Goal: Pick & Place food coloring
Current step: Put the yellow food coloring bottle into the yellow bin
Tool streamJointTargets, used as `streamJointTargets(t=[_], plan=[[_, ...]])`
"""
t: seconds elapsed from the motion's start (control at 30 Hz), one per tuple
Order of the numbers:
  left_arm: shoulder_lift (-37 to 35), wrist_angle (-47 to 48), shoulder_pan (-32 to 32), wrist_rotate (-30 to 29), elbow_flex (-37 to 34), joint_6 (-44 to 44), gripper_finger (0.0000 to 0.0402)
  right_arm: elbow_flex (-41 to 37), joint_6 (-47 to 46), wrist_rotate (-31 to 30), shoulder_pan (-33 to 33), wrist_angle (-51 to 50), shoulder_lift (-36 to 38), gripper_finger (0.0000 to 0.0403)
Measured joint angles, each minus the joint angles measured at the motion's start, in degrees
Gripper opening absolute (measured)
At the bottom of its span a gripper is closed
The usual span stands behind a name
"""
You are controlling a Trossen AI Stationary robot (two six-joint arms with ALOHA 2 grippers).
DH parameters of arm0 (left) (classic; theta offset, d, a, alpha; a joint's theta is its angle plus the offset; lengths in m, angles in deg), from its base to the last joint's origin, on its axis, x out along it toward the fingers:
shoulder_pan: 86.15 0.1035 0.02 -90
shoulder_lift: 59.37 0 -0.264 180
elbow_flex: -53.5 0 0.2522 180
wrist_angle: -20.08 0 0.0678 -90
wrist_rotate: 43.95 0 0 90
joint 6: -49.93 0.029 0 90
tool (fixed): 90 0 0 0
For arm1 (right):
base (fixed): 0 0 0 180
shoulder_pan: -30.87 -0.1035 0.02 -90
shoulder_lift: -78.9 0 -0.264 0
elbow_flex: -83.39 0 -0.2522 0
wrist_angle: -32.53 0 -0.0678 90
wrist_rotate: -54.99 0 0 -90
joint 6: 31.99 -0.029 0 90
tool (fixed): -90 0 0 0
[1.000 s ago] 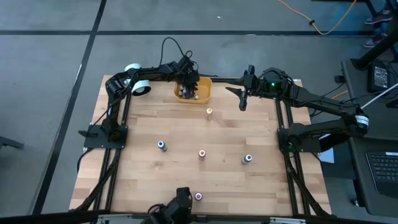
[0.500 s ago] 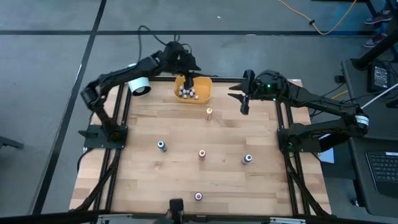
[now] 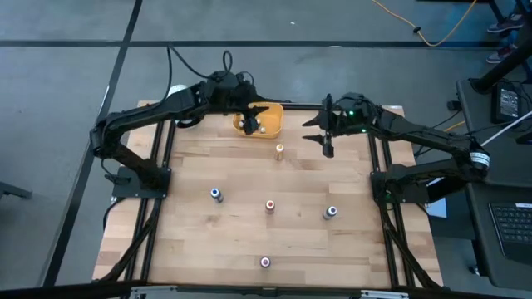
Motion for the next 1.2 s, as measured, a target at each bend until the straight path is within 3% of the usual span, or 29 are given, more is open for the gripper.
streamJointTargets(t=[0.23,0.53,0.77,0.9,1.2], plan=[[-1.64,3.94,-7.06,-9.06,0.00,-2.53,0.0123,3.23,-1.84,0.09,-0.04,-4.36,-8.66,0.0269],[-5.16,5.73,-10.18,-18.96,0.00,-2.91,0.0123,15.87,-4.58,0.20,-0.18,-12.14,-24.05,0.0282],[-12.01,6.36,-9.79,-20.21,0.00,3.44,0.0123,19.83,-9.33,-0.10,-2.97,-11.46,-33.33,0.0282],[-15.95,6.58,-9.79,-20.18,0.00,8.12,0.0123,20.31,-12.96,-3.19,-5.06,-11.71,-38.24,0.0282],[-20.85,8.96,-9.79,-20.15,0.00,13.52,0.0122,20.44,-21.10,-10.83,-5.97,-11.75,-40.97,0.0282]])
